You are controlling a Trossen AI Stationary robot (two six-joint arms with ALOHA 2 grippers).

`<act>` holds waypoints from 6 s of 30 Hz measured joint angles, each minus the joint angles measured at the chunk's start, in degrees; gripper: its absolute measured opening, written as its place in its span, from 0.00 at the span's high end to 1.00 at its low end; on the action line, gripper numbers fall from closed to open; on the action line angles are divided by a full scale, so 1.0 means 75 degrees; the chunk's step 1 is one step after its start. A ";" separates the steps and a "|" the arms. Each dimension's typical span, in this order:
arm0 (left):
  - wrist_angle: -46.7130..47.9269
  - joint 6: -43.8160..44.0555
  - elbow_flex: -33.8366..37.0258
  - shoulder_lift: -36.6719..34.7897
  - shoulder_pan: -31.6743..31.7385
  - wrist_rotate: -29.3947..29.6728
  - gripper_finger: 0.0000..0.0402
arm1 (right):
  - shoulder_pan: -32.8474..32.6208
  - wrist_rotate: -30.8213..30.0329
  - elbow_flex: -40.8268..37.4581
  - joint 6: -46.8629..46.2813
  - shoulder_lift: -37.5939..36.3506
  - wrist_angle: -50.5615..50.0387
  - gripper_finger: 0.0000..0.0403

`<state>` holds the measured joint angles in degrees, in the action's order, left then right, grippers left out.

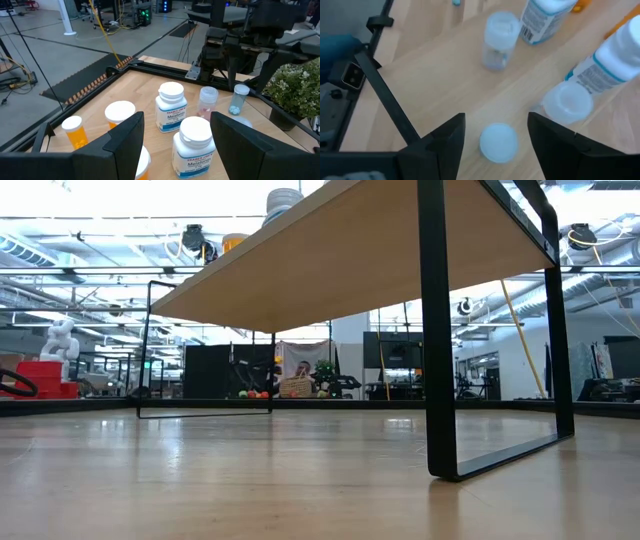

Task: Pick and place medicine bottles onto shelf by color
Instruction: Put the blue pill bottle on the shelf aligned with the blue pill bottle

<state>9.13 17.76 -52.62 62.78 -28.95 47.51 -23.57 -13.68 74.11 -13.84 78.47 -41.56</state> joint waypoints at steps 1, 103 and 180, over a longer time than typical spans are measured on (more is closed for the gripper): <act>0.0000 0.0000 0.0000 0.0000 0.0001 0.0000 0.43 | 0.0000 -0.0002 0.0000 0.0004 -0.0035 0.0035 0.47; 0.4878 0.5624 -0.0291 0.3483 -0.3045 -0.4156 0.43 | -0.1836 -0.2969 -0.1690 0.0993 -0.2773 0.1282 0.47; 0.4421 0.6198 -0.0291 0.3622 -0.3080 -0.4558 0.55 | -0.1836 -0.2969 -0.1690 0.1138 -0.2773 0.1285 0.47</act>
<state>42.28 64.25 -54.81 89.95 -52.05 13.32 -37.34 -35.94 61.43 -5.30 57.67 -31.92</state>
